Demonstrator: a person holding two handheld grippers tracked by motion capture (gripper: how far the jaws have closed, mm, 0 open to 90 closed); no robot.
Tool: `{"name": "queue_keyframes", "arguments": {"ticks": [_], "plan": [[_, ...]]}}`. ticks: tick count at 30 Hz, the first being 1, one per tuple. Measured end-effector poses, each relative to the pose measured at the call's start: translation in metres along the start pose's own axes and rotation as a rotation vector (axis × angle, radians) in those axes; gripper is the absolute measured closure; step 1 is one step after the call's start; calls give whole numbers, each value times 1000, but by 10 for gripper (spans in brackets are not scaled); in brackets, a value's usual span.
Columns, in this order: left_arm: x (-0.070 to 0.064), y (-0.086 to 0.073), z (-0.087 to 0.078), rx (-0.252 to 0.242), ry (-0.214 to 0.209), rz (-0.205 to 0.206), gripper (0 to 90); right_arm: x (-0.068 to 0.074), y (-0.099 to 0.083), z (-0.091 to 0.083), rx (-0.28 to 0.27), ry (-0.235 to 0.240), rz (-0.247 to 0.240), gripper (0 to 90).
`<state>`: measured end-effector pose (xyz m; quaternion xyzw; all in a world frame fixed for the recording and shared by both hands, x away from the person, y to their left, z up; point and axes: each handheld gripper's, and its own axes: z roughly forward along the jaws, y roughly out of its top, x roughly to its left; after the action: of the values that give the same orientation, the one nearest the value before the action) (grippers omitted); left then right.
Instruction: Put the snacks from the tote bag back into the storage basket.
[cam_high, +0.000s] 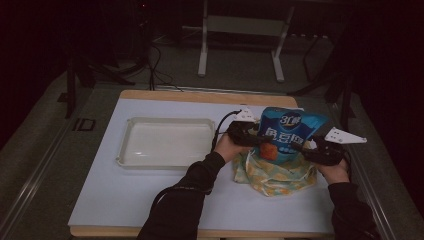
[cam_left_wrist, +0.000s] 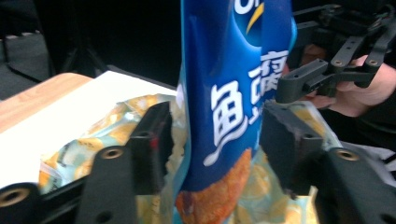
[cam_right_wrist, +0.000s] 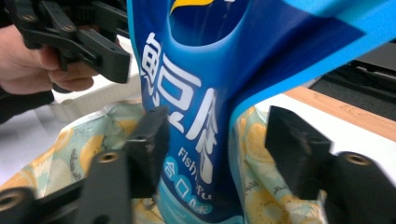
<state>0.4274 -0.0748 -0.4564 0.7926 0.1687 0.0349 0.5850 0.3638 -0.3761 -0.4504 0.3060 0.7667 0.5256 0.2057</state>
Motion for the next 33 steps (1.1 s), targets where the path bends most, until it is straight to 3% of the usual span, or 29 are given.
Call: {"name": "queue_keyframes", "arguments": {"ticks": [3, 7, 16, 22, 33], "plan": [[-2, 1, 4, 4, 8, 6, 512, -2, -1, 1, -2, 2, 8, 519], [2, 0, 3, -1, 22, -8, 641, -2, 0, 2, 13, 0, -4, 640], [-1, 4, 7, 30, 41, 8, 712, 1, 3, 3, 38, 2, -15, 770], [-4, 6, 8, 50, 56, 12, 820, 5, 7, 6, 58, -49, -38, 817], [-6, 14, 8, 45, 63, -4, 852, 5, 11, 4, 66, -72, -30, 848]]}}
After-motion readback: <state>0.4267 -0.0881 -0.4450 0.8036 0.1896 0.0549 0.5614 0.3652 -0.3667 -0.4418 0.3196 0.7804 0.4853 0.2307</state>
